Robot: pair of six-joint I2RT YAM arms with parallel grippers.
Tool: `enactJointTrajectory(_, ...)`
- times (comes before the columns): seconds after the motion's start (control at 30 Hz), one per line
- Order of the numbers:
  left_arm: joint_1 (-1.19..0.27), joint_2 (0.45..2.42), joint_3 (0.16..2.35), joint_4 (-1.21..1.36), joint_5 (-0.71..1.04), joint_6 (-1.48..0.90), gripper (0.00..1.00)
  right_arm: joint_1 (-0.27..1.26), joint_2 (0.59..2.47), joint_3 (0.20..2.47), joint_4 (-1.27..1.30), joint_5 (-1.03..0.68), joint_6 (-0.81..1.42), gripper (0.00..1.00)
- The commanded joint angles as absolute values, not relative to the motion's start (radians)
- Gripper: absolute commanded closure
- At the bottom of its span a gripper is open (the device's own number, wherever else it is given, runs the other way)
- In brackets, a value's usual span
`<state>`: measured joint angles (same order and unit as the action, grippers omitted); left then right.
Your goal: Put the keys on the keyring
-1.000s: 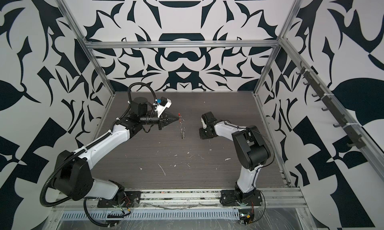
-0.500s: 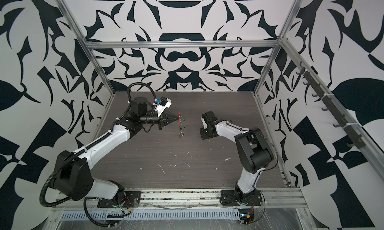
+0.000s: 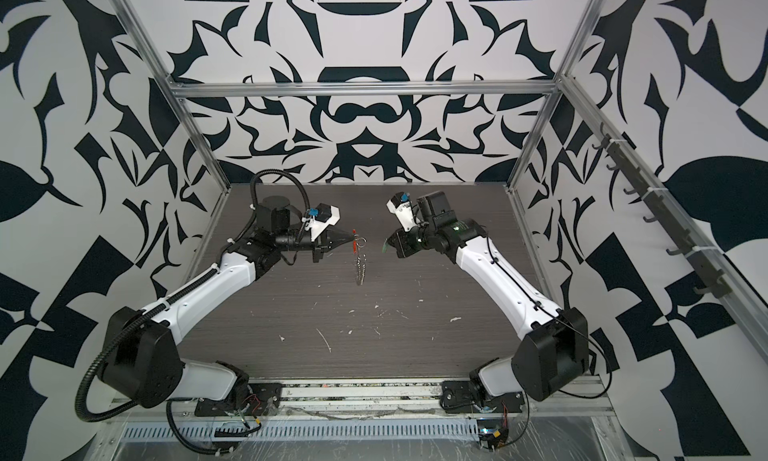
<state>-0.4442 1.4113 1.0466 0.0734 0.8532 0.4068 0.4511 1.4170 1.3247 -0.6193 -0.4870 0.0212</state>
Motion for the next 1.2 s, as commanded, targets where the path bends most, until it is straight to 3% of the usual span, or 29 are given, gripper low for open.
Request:
enactJointTrajectory(0.0,-0.441,1.410,1.084,0.055,0.900,0.460,1.00,0.473,1.406,1.396,-0.693,-0.600,-0.033,1.00)
enactJointTrajectory(1.17,-0.455,1.424,1.089,0.051,0.940,0.450,1.00,0.554,1.552,1.607,-0.738,-0.616,-0.048,1.00)
